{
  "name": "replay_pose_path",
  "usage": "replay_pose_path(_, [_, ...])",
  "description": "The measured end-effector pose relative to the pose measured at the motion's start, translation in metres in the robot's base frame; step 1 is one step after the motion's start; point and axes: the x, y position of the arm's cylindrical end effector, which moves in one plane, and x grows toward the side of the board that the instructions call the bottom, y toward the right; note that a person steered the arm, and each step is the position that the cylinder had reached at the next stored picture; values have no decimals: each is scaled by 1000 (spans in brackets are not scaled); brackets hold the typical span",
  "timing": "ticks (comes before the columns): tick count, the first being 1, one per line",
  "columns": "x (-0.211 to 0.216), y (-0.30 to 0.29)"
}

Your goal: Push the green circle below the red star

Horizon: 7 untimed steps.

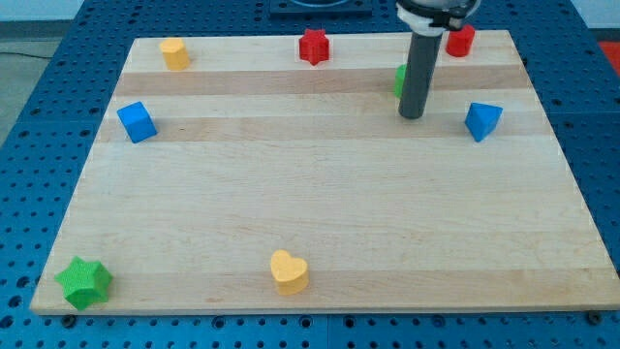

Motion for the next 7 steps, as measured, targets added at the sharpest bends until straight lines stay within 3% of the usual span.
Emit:
replay_pose_path(2, [-34, 34])
replay_pose_path(3, [-49, -23])
replay_pose_path(5, [-94, -2])
replay_pose_path(6, [-27, -89])
replay_pose_path(7, [-8, -122])
